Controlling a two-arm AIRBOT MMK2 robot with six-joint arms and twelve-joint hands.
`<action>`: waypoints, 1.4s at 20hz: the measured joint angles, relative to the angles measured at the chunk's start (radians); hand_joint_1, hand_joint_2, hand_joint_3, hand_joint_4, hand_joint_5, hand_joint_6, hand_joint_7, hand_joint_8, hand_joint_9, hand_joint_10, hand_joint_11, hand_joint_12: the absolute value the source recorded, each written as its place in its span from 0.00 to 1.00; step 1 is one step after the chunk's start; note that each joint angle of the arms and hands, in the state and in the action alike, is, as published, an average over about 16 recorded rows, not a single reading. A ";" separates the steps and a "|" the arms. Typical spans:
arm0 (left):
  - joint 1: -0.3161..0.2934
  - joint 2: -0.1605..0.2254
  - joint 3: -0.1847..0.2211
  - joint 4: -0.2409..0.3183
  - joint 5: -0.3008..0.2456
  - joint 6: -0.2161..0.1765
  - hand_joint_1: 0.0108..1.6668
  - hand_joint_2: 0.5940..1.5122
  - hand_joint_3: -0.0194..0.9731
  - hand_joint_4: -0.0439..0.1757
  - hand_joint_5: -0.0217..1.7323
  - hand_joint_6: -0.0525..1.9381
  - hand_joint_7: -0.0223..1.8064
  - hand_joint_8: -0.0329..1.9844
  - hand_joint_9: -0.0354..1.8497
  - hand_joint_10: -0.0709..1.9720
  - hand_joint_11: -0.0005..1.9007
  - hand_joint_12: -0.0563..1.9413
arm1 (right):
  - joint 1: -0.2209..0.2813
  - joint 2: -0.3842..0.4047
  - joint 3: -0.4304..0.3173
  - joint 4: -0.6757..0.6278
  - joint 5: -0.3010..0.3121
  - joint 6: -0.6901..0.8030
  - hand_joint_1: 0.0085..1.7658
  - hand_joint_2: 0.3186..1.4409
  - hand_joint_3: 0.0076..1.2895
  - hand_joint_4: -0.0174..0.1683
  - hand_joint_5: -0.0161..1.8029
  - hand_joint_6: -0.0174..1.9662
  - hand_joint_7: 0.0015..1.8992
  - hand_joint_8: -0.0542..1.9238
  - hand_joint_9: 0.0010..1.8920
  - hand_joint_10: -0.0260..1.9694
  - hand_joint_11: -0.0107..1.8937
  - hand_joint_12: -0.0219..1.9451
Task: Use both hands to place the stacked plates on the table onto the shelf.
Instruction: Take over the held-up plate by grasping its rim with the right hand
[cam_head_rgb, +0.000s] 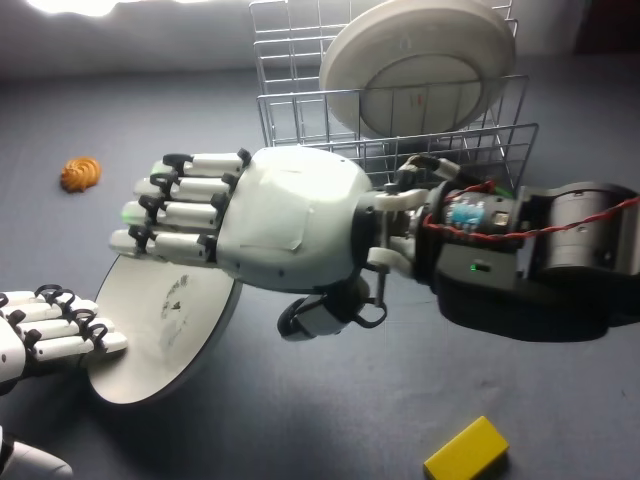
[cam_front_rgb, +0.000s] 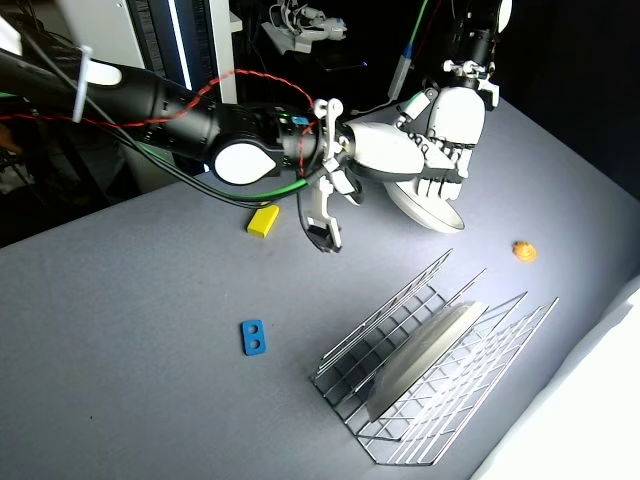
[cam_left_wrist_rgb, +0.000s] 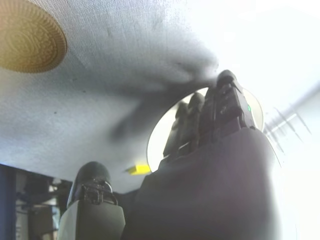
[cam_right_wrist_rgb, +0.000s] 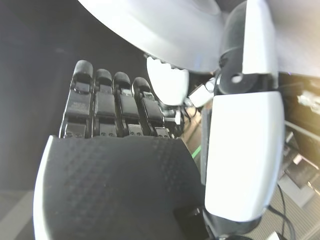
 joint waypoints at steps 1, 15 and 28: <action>0.000 0.000 0.000 0.000 0.000 0.000 0.01 0.55 0.04 0.18 0.03 0.02 0.01 0.02 0.01 0.02 0.01 0.03 | -0.002 -0.015 0.012 0.000 -0.005 -0.004 0.63 0.47 0.00 0.12 0.02 0.03 0.00 0.04 0.01 0.03 0.02 0.07; 0.011 -0.008 0.016 -0.007 -0.021 0.000 0.01 0.55 0.04 0.19 0.03 0.02 0.01 0.02 0.01 0.02 0.01 0.03 | 0.009 -0.146 0.139 -0.030 -0.074 -0.006 0.62 0.50 0.00 0.12 0.02 0.03 0.00 0.04 0.01 0.03 0.02 0.14; 0.020 -0.015 0.026 -0.019 -0.034 0.000 0.01 0.55 0.04 0.19 0.02 0.02 0.01 0.02 0.01 0.02 0.01 0.03 | 0.019 -0.174 0.147 -0.057 -0.079 -0.015 0.66 0.56 0.00 0.12 0.12 0.03 0.11 0.04 0.10 0.03 0.02 0.49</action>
